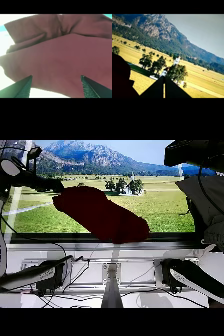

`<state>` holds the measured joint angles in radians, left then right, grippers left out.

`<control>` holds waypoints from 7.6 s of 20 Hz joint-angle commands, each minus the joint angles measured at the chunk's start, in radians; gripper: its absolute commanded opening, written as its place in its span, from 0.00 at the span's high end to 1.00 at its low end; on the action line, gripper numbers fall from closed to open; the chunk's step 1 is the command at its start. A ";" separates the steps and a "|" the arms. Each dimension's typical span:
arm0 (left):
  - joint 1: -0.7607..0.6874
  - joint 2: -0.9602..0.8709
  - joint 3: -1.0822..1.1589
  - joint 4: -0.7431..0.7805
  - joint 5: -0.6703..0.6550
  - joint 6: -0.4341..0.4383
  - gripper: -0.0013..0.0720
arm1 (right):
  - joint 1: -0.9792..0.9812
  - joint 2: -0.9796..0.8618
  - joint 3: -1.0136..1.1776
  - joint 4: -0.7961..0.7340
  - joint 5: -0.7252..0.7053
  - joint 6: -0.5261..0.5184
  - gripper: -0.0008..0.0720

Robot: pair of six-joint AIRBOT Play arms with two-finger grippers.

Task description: Fold the clothes and pants, and hang the long-sleeved shirts on hangers.

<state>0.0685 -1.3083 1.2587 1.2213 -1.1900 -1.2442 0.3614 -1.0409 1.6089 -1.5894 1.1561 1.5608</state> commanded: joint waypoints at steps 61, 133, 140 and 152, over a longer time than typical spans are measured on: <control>0.008 0.304 -0.367 -0.008 0.016 -0.129 0.46 | -0.301 0.046 -0.440 0.310 -0.222 -0.356 0.97; -0.047 -0.062 0.138 0.034 0.278 0.051 0.03 | -0.583 -0.322 -0.527 0.323 -0.465 -0.089 0.40; 0.059 0.008 0.096 0.027 0.037 -0.198 0.23 | -0.749 -0.503 -0.527 0.629 -0.190 -0.357 0.40; 0.073 0.384 -0.581 0.033 0.071 -0.318 0.23 | -0.688 -0.660 -0.526 0.806 -0.215 -0.486 0.63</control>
<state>0.1390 -1.0000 0.8177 1.2522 -1.1500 -1.4975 -0.3489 -1.6901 1.0832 -0.7860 0.9482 1.1038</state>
